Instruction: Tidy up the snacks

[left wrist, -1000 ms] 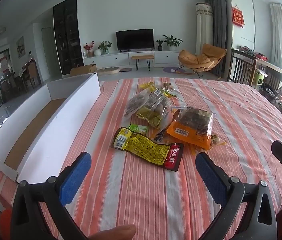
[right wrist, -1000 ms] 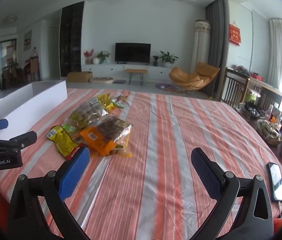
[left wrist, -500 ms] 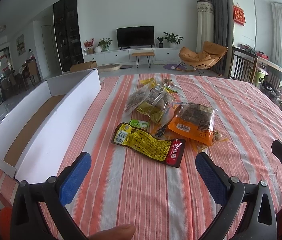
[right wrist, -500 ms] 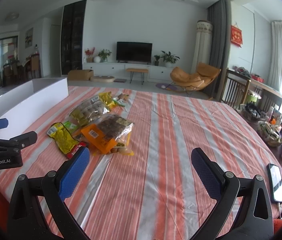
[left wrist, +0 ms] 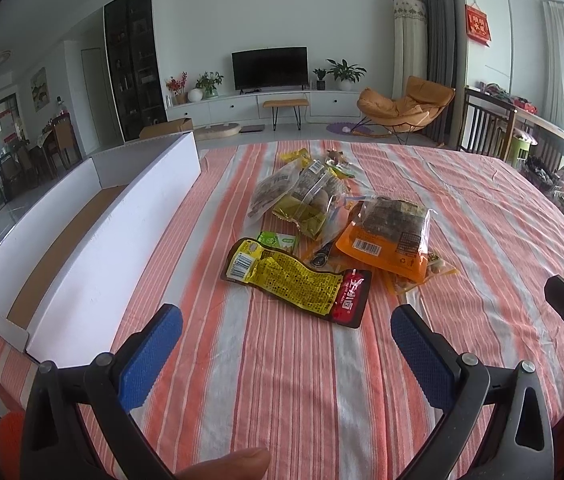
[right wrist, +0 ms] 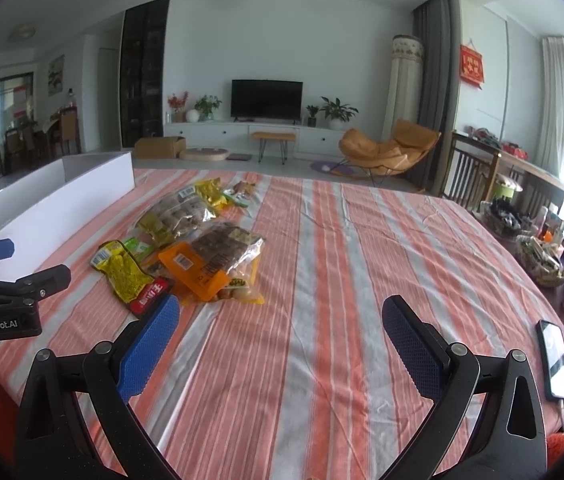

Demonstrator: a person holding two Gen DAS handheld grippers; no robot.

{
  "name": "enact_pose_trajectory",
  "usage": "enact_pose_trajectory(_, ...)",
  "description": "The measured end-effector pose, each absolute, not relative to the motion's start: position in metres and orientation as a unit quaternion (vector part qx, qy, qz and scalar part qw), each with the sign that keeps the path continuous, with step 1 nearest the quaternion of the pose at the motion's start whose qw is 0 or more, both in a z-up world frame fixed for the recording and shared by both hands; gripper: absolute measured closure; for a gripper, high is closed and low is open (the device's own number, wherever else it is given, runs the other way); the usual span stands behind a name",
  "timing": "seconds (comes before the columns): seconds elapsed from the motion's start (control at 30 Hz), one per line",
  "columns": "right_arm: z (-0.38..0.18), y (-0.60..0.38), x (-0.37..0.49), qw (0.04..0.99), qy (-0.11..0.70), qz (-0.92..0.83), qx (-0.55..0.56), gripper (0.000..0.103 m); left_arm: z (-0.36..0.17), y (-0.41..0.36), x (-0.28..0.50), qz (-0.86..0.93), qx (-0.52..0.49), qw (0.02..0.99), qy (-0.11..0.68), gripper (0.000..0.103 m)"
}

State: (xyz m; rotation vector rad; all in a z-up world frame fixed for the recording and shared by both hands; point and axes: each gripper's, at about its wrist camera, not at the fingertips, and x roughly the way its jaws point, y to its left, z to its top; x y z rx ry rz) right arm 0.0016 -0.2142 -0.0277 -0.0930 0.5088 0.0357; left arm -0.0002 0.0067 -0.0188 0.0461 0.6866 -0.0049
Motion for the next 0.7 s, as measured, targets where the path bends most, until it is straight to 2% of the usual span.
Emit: enact_pose_trajectory(0.7,-0.041,-0.223,0.003,0.963,0.266,0.019,-0.041,0.001,-0.031,0.004,0.002,-0.005,0.019,0.934,0.356,0.0)
